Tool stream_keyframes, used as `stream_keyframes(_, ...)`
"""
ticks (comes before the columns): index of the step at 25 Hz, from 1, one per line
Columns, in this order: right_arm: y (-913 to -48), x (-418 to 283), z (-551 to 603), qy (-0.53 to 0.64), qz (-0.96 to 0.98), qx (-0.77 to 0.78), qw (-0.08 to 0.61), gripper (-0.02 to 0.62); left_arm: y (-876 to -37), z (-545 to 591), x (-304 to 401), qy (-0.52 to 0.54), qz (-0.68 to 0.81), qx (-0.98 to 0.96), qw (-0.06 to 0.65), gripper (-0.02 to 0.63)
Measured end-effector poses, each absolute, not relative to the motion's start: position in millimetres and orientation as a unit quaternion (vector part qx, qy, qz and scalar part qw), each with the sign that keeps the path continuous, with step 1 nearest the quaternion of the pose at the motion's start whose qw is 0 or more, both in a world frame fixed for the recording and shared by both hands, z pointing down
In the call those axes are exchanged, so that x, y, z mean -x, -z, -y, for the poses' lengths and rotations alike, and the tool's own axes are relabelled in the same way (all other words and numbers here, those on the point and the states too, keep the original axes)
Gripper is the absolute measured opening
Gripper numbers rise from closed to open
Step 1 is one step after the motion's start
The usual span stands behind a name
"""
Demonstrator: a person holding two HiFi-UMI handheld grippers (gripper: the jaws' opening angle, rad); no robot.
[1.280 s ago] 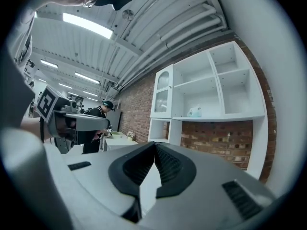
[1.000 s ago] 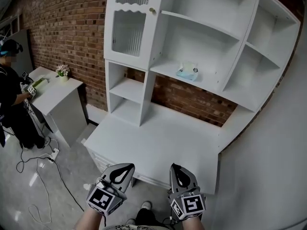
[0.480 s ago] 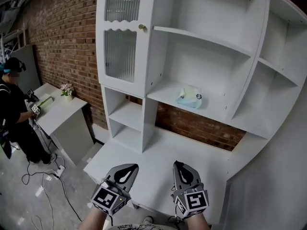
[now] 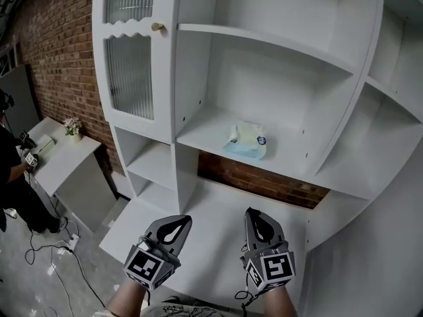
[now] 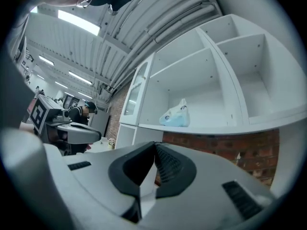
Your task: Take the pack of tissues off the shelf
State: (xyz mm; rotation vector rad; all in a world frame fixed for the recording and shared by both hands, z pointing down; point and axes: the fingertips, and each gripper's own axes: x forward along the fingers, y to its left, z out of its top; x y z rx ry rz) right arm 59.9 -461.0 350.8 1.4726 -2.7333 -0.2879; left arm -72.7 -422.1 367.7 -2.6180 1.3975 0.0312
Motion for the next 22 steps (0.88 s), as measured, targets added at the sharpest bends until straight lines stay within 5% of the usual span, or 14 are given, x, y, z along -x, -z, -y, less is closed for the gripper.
stream_keyframes(4,-338.0,-65.4,478.9,0.099,0.862,-0.498,0.015,0.003,-365.7,445.5,63.0,-0.020,-0.441,0.894,0.082,0.014)
stream_keyframes(6,-331.2,-64.6,487.1,0.100,0.856,-0.506,0.019,0.081,-363.9,454.5,59.9,-0.020,-0.425,0.901,0.085,0.014)
stream_keyframes(15,-266.1,-66.6,534.1,0.139,0.811,-0.568,0.022,0.195,-352.4,478.6,62.3,-0.017,-0.380,0.919,0.102,0.014)
stream_keyframes(22,-244.5,-69.9,573.3,0.085,0.797,-0.597,0.033,0.195,-355.7,494.5,72.2,-0.013,-0.381,0.919,0.100,0.014)
